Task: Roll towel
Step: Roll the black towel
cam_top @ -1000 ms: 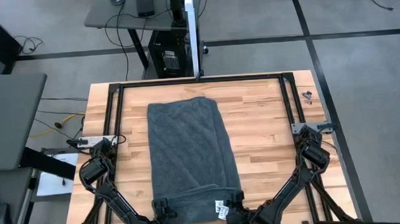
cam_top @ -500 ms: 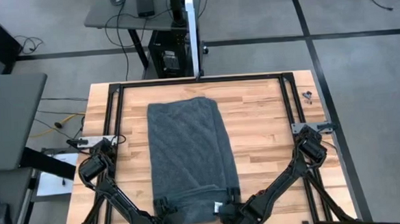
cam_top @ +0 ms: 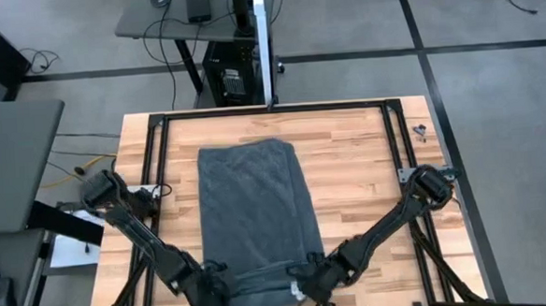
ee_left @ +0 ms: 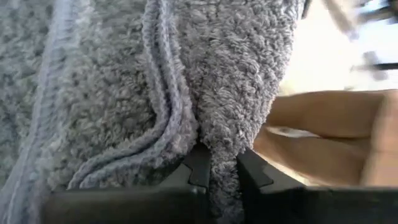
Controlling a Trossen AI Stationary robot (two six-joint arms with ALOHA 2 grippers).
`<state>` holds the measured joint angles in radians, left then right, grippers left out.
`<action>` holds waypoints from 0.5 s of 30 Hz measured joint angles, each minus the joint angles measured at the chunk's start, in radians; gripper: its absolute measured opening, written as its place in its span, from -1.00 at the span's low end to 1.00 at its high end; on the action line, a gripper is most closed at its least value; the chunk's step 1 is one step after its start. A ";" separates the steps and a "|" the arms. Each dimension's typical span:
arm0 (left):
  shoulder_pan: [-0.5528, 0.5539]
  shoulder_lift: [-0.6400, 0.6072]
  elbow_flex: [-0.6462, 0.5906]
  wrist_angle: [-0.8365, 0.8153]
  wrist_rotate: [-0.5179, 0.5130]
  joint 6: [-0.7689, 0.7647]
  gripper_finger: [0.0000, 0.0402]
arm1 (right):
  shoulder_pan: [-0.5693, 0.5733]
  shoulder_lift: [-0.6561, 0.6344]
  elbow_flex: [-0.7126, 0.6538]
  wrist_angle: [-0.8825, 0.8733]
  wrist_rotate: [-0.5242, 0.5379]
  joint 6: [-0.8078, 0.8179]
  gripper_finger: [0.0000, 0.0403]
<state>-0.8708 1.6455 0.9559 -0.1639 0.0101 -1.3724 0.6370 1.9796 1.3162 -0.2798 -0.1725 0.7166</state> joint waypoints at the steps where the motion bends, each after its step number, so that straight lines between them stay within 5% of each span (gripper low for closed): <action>1: 0.003 -0.027 -0.022 0.028 0.005 -0.011 -0.94 | -0.006 -0.013 -0.019 0.038 -0.031 0.014 -0.96; 7: 0.034 -0.156 -0.075 0.057 0.017 0.005 -0.94 | -0.064 -0.117 -0.077 0.092 -0.168 0.046 -0.96; 15: 0.126 -0.191 -0.075 -0.168 0.025 0.163 -0.94 | -0.201 -0.190 -0.167 0.106 -0.274 0.046 -0.96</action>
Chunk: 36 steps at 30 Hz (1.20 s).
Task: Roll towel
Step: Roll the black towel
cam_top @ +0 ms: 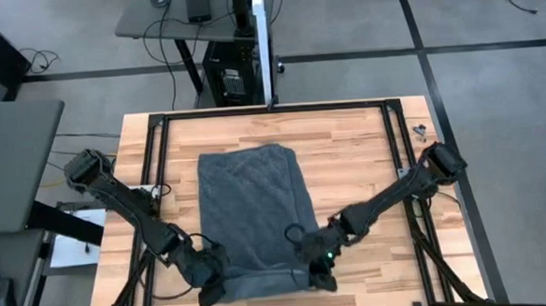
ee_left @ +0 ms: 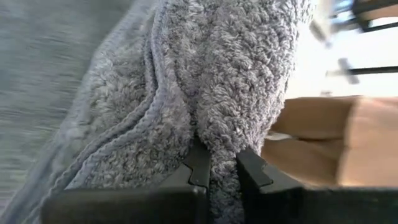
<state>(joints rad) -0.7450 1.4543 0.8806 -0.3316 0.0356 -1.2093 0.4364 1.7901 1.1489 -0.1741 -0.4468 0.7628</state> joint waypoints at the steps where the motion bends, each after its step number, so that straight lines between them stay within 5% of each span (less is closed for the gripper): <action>1: 0.013 0.003 0.000 -0.026 0.001 0.022 -0.94 | -0.018 0.000 -0.011 0.006 -0.022 0.000 -0.96; 8: 0.091 0.005 0.001 -0.215 -0.075 0.122 -0.94 | -0.131 0.010 -0.083 0.049 -0.075 -0.038 -0.96; 19: 0.112 0.090 0.001 -0.241 -0.118 0.131 -0.84 | -0.221 0.046 -0.142 0.071 -0.057 -0.068 -0.87; 26: 0.118 0.109 0.000 -0.240 -0.112 0.124 -0.59 | -0.238 0.048 -0.144 0.088 -0.040 -0.026 -0.65; 36: 0.130 -0.084 0.042 -0.464 -0.084 0.147 -0.38 | -0.356 -0.085 -0.141 0.015 -0.154 -0.053 -0.22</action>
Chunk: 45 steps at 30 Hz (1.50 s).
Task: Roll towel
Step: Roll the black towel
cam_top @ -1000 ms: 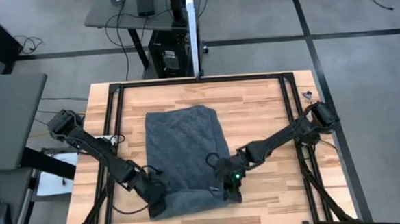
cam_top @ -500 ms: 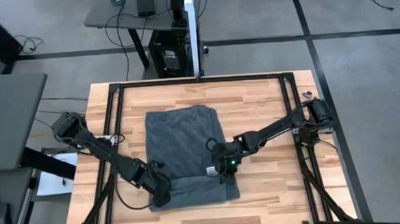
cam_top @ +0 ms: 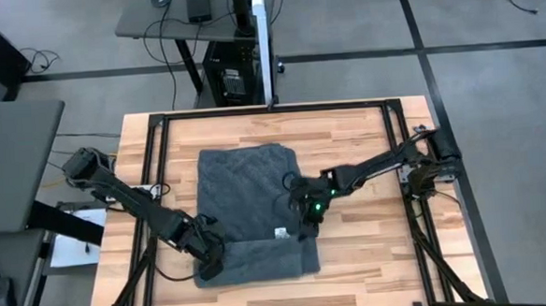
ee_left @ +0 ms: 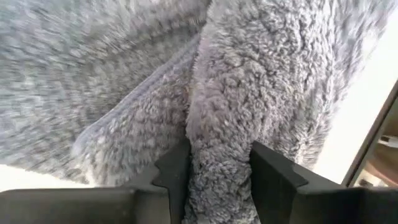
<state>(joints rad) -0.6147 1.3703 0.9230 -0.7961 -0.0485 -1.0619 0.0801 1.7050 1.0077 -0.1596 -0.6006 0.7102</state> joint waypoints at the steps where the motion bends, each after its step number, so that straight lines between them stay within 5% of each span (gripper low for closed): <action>1: 0.000 -0.020 0.000 -0.018 -0.007 -0.007 -0.38 | -0.007 -0.017 0.000 -0.008 0.008 -0.010 -0.20; 14: -0.010 -0.059 0.004 -0.047 -0.182 -0.008 -0.38 | 0.045 -0.118 0.001 0.002 0.311 -0.107 -0.20; 21: -0.004 -0.058 -0.065 -0.046 0.059 -0.097 -0.37 | 0.094 -0.078 0.002 0.043 0.344 0.010 -0.23; 28: 0.001 -0.060 -0.071 -0.021 0.068 -0.102 -0.37 | 0.125 -0.036 0.002 0.317 0.381 -0.017 -0.23; 32: 0.001 -0.059 -0.072 -0.017 0.064 -0.103 -0.37 | 0.176 -0.031 0.003 0.512 0.529 -0.054 -0.25; 36: 0.001 -0.059 -0.072 -0.016 0.045 -0.105 -0.37 | 0.231 0.040 0.005 0.635 0.662 -0.059 -0.44; 41: 0.001 -0.059 -0.072 -0.003 0.026 -0.098 -0.37 | 0.303 0.198 0.083 0.722 0.714 -0.060 -0.94; 45: 0.001 -0.059 -0.072 0.010 0.017 -0.083 -0.37 | 0.306 0.321 0.180 0.716 0.773 -0.061 -0.96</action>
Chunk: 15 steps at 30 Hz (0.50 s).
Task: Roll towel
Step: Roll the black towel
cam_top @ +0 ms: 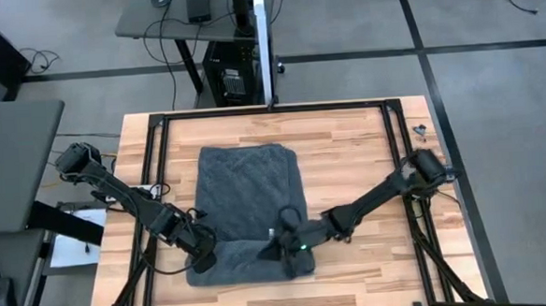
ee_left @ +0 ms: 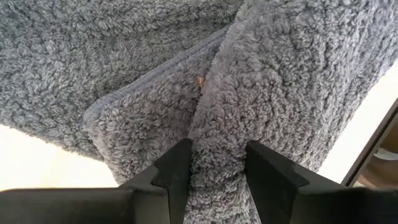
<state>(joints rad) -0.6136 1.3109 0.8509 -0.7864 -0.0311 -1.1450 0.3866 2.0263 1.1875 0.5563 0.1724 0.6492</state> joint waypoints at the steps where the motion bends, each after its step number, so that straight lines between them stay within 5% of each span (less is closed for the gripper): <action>1: 0.000 0.000 0.000 -0.003 0.000 0.000 -0.37 | -0.004 0.023 0.013 -0.009 0.009 -0.003 -0.97; 15: -0.002 -0.081 0.054 -0.176 -0.047 -0.004 -0.37 | -0.030 0.106 0.039 -0.234 0.046 0.025 -1.00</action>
<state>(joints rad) -0.6160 1.2303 0.9052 -0.9626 -0.0780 -1.1485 0.3565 2.1318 1.2267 0.3224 0.2184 0.6738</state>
